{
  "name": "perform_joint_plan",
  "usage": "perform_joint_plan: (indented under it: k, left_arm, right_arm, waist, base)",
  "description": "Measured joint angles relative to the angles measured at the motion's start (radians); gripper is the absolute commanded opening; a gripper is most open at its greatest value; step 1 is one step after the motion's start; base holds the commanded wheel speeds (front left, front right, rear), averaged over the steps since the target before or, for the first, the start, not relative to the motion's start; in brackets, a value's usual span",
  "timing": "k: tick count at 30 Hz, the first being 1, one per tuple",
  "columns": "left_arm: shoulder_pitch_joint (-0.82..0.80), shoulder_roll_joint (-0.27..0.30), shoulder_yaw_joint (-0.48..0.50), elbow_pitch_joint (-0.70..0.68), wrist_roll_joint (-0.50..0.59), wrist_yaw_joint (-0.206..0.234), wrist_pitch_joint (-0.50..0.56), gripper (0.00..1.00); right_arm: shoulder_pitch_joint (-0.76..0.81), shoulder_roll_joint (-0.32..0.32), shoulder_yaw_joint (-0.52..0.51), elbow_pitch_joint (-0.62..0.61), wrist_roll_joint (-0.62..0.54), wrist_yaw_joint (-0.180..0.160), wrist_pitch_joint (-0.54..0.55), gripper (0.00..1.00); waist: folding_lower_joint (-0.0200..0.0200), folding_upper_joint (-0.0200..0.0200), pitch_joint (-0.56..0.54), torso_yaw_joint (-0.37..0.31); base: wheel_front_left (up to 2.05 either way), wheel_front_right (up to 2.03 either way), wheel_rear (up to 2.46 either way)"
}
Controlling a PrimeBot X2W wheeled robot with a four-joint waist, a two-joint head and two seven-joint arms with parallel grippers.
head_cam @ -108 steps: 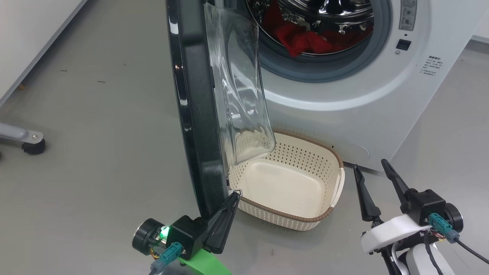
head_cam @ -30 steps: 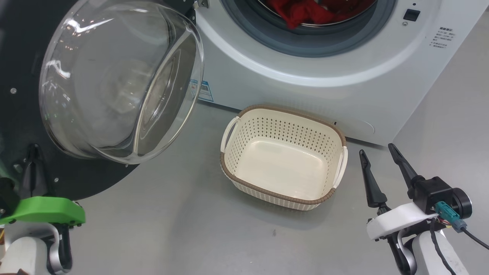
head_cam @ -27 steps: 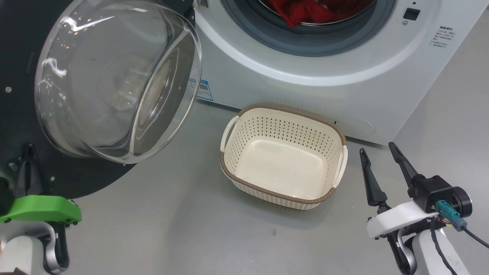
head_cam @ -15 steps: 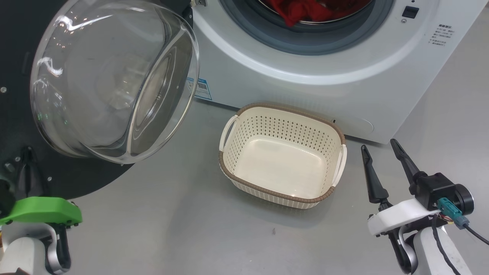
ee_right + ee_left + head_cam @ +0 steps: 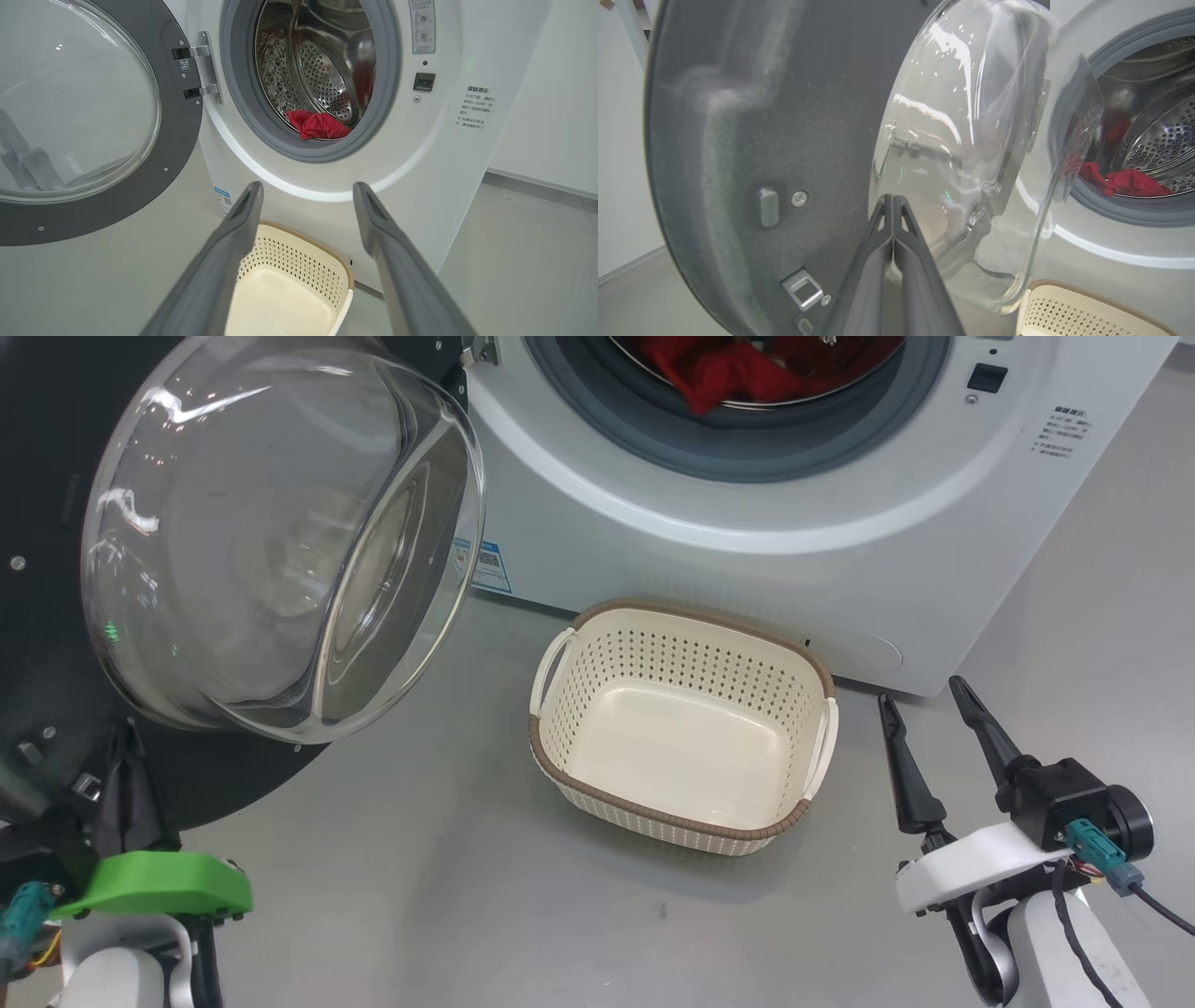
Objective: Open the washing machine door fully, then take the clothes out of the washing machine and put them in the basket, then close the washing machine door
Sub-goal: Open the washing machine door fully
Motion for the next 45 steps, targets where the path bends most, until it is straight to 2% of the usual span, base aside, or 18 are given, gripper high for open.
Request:
perform_joint_plan:
  k: [15, 22, 23, 24, 25, 26, 27, 35, 45]
  left_arm:
    - [0.155, -0.025, -0.090, -0.108, 0.056, -0.003, 0.000, 0.00]
    - [0.210, -0.026, -0.134, -0.150, 0.064, -0.021, 0.000, 0.00]
    - [0.214, -0.026, -0.141, -0.161, 0.064, -0.025, 0.000, 0.05]
    - [0.216, -0.027, -0.146, -0.170, 0.064, -0.029, 0.000, 0.35]
    - [0.217, -0.027, -0.152, -0.174, 0.064, -0.035, 0.000, 0.47]
    - [0.220, -0.027, -0.157, -0.181, 0.065, -0.037, 0.000, 0.68]
    - [0.222, -0.027, -0.160, -0.190, 0.070, -0.037, 0.000, 1.00]
    - [0.226, -0.027, -0.174, -0.233, 0.092, -0.037, 0.000, 1.00]
    - [0.238, -0.025, -0.178, -0.265, 0.099, -0.037, 0.001, 1.00]
  right_arm:
    - [0.005, 0.004, 0.013, 0.005, 0.003, 0.000, 0.000, 1.00]
    - [0.010, 0.006, 0.038, 0.010, 0.011, 0.000, 0.000, 1.00]
    - [0.012, 0.007, 0.041, 0.010, 0.011, 0.000, 0.000, 1.00]
    - [0.013, 0.007, 0.044, 0.010, 0.011, 0.000, 0.000, 1.00]
    - [0.014, 0.007, 0.048, 0.010, 0.011, 0.000, 0.000, 1.00]
    - [0.017, 0.007, 0.050, 0.010, 0.012, 0.000, 0.000, 1.00]
    - [0.019, 0.008, 0.052, 0.009, 0.015, 0.000, 0.000, 1.00]
    - [0.022, 0.010, 0.066, 0.001, 0.022, 0.000, 0.000, 1.00]
    - [0.022, 0.010, 0.096, -0.022, 0.064, 0.000, 0.000, 1.00]
  waist:
    - [0.0000, 0.0000, -0.052, -0.021]
    - [0.0000, 0.0000, -0.076, -0.049]
    - [0.0000, 0.0000, -0.078, -0.055]
    - [0.0000, 0.0000, -0.080, -0.061]
    - [0.0000, 0.0000, -0.081, -0.068]
    - [0.0000, 0.0000, -0.082, -0.074]
    - [0.0000, 0.0000, -0.083, -0.081]
    - [0.0000, 0.0000, -0.085, -0.138]
    - [0.0000, 0.0000, -0.083, -0.245]
  base:
    - [0.00, 0.00, 0.00]
    - [0.00, 0.00, 0.00]
    - [0.00, 0.00, 0.00]
    - [0.00, 0.00, 0.00]
    - [0.00, 0.00, 0.00]
    - [0.00, 0.00, 0.00]
    - [0.00, 0.00, 0.00]
    - [0.00, 0.00, 0.00]
    - [0.00, 0.00, 0.00]
